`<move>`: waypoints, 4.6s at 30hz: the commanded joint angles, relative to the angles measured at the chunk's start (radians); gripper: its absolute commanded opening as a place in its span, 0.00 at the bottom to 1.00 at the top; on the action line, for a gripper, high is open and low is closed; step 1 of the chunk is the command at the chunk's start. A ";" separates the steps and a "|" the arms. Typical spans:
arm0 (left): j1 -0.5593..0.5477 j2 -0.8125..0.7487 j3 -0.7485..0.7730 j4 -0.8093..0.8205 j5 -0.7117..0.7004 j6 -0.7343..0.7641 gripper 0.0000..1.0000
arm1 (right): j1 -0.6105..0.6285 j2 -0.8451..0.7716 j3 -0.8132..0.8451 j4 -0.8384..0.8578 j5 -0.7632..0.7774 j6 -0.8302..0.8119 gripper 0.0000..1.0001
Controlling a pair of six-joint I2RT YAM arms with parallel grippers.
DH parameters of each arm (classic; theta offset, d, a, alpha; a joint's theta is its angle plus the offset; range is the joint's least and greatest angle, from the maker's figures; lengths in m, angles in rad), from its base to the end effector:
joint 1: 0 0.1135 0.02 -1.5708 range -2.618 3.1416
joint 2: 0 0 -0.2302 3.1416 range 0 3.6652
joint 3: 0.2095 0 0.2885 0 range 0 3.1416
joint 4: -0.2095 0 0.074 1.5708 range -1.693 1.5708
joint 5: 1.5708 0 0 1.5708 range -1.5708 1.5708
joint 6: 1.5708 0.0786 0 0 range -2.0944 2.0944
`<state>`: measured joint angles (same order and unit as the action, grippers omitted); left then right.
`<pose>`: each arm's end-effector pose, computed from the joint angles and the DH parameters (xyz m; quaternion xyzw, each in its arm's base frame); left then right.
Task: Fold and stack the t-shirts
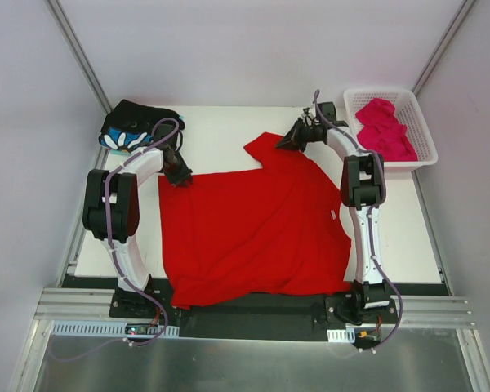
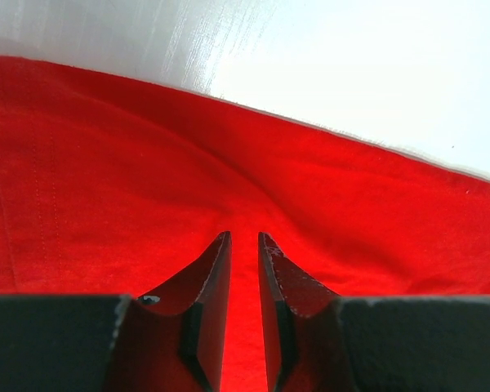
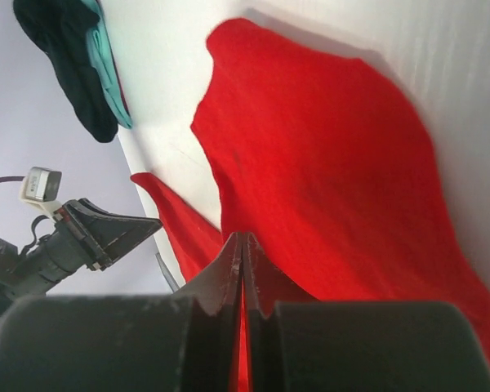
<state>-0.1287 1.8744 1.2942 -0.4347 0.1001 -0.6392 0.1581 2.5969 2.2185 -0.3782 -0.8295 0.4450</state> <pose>0.4334 -0.0640 0.0994 -0.2292 0.9328 -0.1473 0.2361 0.5772 0.1507 0.0971 -0.0378 0.8546 0.4610 0.2361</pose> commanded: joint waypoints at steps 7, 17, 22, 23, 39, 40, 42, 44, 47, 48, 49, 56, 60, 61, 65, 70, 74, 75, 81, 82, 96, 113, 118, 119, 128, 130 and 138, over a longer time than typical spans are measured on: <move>0.009 -0.070 -0.006 -0.033 0.000 0.018 0.18 | 0.035 0.019 -0.006 0.007 0.047 -0.008 0.01; 0.009 -0.119 -0.033 -0.038 0.019 0.013 0.14 | -0.006 -0.015 -0.083 0.195 -0.020 0.077 0.09; 0.008 -0.164 -0.056 -0.026 0.032 0.013 0.16 | -0.075 -0.009 -0.034 0.212 -0.063 0.084 0.70; 0.008 -0.172 -0.062 -0.022 0.032 0.013 0.16 | -0.097 -0.015 -0.033 0.213 -0.062 0.084 0.76; 0.005 -0.213 -0.061 -0.022 0.041 0.018 0.15 | -0.140 -0.020 0.040 0.335 -0.120 0.106 0.96; 0.001 -0.213 -0.058 -0.022 0.039 0.018 0.15 | -0.137 -0.050 0.035 0.317 -0.103 0.080 0.96; 0.000 -0.218 -0.055 -0.024 0.047 0.019 0.15 | -0.135 -0.063 0.043 0.259 -0.089 0.034 0.96; -0.002 -0.233 -0.053 -0.025 0.046 0.021 0.15 | -0.138 -0.049 0.053 0.239 -0.091 0.020 0.96; -0.002 -0.257 -0.056 -0.038 0.035 0.030 0.15 | -0.141 -0.032 0.050 0.185 -0.068 -0.028 0.96; -0.002 -0.262 -0.056 -0.042 0.029 0.032 0.15 | -0.141 -0.031 0.046 0.170 -0.053 -0.043 0.96; -0.002 -0.268 -0.055 -0.045 0.026 0.035 0.15 | -0.141 -0.028 0.044 0.135 -0.039 -0.089 0.96; -0.002 -0.282 -0.053 -0.055 0.027 0.042 0.15 | -0.155 -0.024 0.064 0.078 0.020 -0.158 0.96; -0.002 -0.279 -0.056 -0.055 0.035 0.038 0.15 | -0.180 -0.046 0.032 0.073 0.036 -0.187 0.96; -0.002 -0.279 -0.056 -0.055 0.035 0.036 0.15 | -0.183 -0.044 0.033 0.065 0.032 -0.189 0.96; -0.002 -0.270 -0.056 -0.053 0.036 0.035 0.15 | -0.175 -0.066 0.032 0.059 0.017 -0.181 0.96; -0.003 -0.268 -0.064 -0.050 0.039 0.032 0.14 | -0.160 -0.080 0.081 0.059 -0.005 -0.155 0.96; -0.003 -0.277 -0.067 -0.049 0.041 0.032 0.14 | -0.140 -0.113 0.096 0.009 0.021 -0.227 0.96; -0.003 -0.278 -0.067 -0.047 0.043 0.032 0.15 | -0.138 -0.133 0.096 -0.013 0.062 -0.254 0.96; -0.003 -0.296 -0.072 -0.050 0.041 0.035 0.14 | -0.147 -0.112 0.104 -0.105 0.107 -0.331 0.96; -0.003 -0.297 -0.070 -0.049 0.041 0.036 0.15 | -0.149 -0.106 0.104 -0.117 0.119 -0.341 0.96; -0.002 -0.296 -0.067 -0.049 0.049 0.035 0.14 | -0.157 -0.058 0.113 -0.136 0.156 -0.327 0.96; -0.002 -0.301 -0.072 -0.049 0.050 0.033 0.15 | -0.141 -0.041 0.024 -0.123 0.152 -0.298 0.96; -0.002 -0.302 -0.073 -0.049 0.056 0.029 0.14 | -0.129 -0.044 0.004 -0.107 0.133 -0.284 0.96; -0.002 -0.304 -0.075 -0.049 0.055 0.030 0.14 | -0.126 -0.043 0.004 -0.103 0.132 -0.281 0.96; -0.002 -0.317 -0.081 -0.049 0.052 0.030 0.14 | -0.086 -0.009 0.082 -0.079 0.090 -0.230 0.96; -0.002 -0.322 -0.082 -0.049 0.053 0.030 0.15 | -0.080 -0.020 0.086 -0.080 0.087 -0.227 0.96; -0.002 -0.339 -0.082 -0.049 0.066 0.026 0.14 | -0.071 -0.087 0.096 -0.108 0.086 -0.259 0.96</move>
<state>-0.1299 1.5841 1.2144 -0.4686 0.1493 -0.6167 0.0883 2.5790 2.2612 -0.4690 -0.7219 0.2001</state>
